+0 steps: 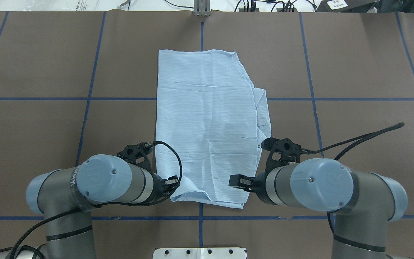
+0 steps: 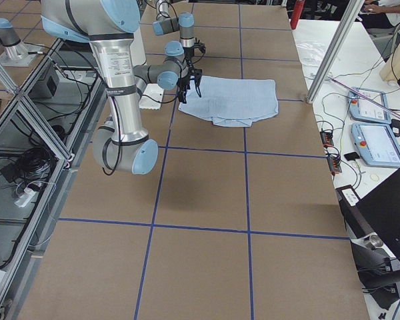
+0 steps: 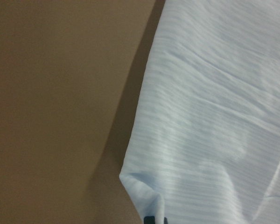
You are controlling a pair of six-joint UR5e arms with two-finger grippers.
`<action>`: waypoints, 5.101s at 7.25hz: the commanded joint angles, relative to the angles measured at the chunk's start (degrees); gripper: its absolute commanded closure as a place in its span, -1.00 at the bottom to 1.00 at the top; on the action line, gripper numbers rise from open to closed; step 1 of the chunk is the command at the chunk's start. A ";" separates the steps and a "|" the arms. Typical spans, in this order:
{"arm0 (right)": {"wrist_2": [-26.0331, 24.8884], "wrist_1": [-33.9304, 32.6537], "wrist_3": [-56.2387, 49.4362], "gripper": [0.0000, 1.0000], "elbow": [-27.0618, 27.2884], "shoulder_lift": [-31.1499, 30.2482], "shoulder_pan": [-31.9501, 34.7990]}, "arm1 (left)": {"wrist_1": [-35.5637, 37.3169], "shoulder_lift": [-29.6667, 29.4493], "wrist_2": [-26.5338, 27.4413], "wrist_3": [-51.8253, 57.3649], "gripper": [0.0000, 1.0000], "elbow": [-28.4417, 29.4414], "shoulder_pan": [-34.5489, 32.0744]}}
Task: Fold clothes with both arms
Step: 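Grasp the near corners of the shirt with the left and right grippers, then lift the near edge with both grippers and fold it away from the robot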
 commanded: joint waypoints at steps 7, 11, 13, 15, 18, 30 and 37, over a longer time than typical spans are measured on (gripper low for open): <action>-0.83 -6.29 25.82 -1.00 -13.73 9.84 -3.72 | -0.09 -0.06 0.16 0.07 1.00 -0.05 -0.01; -1.54 -6.02 25.47 -1.00 -14.97 9.94 -4.86 | -0.09 -0.06 0.24 -0.02 1.00 -0.05 -0.01; -2.77 -5.94 25.82 -1.00 -15.41 10.37 -4.86 | -0.09 -0.06 0.24 0.07 1.00 0.03 -0.01; -2.77 -5.94 26.18 -1.00 -15.93 10.38 -4.86 | -0.09 -0.06 0.24 0.07 1.00 -0.05 -0.01; -2.68 -5.94 26.18 -1.00 -16.47 10.38 -4.86 | -0.09 -0.06 0.24 0.07 1.00 -0.05 -0.01; -2.85 -5.94 26.35 1.00 -14.54 10.55 -3.55 | -0.09 -0.23 0.24 -0.02 1.00 -0.57 -0.45; -0.40 -6.90 25.82 1.00 -0.05 5.89 -2.75 | 10.80 0.12 -3.79 0.07 1.00 -11.37 -0.37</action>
